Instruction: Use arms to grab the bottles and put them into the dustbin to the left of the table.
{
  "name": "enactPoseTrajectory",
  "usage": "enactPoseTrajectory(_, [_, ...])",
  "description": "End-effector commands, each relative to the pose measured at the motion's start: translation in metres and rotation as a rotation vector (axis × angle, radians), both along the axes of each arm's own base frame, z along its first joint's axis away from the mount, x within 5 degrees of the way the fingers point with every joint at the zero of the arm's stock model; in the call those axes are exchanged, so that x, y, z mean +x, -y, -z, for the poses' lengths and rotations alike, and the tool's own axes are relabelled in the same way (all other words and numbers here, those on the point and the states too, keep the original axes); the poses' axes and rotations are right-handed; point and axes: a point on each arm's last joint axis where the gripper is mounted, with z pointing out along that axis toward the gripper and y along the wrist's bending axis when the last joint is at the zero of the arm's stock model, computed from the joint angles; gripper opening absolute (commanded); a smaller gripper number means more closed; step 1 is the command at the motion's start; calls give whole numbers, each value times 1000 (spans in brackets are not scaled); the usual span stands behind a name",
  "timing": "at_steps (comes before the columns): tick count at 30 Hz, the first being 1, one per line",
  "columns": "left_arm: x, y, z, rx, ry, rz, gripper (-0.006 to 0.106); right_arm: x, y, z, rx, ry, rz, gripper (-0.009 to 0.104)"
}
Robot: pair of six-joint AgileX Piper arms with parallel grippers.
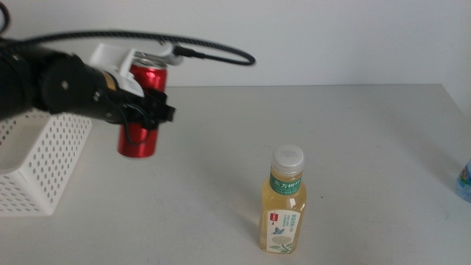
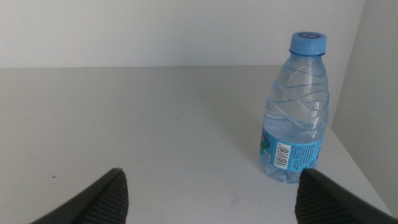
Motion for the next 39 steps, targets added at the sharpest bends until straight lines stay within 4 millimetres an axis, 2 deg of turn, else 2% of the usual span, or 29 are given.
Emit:
enactPoseTrajectory(1, [8, -24, -56, 2, 110, -40, -2, -1, 1, -12, -25, 110, 8, 70])
enactPoseTrajectory(6, [19, -79, -107, 93, 91, -119, -2, -1, 1, -12, -25, 110, 8, 70])
enactPoseTrajectory(10, [24, -117, -129, 129, 14, -174, -2, -1, 1, -12, -25, 110, 8, 70])
enactPoseTrajectory(14, [32, -149, -132, 116, -55, -211, -2, -1, 1, -12, -25, 110, 8, 70])
enactPoseTrajectory(17, [42, -170, -122, 94, -92, -245, -2, -1, 1, -12, -25, 110, 8, 70])
enactPoseTrajectory(24, [62, -215, -80, 61, -199, -305, -2, -1, 1, -12, -25, 110, 8, 70])
enactPoseTrajectory(30, [79, -231, -43, 78, -281, -300, -2, -1, 1, -12, -25, 110, 8, 70])
enactPoseTrajectory(39, [100, -239, 7, 67, -396, -294, 1, -1, 1, -12, -25, 110, 8, 70])
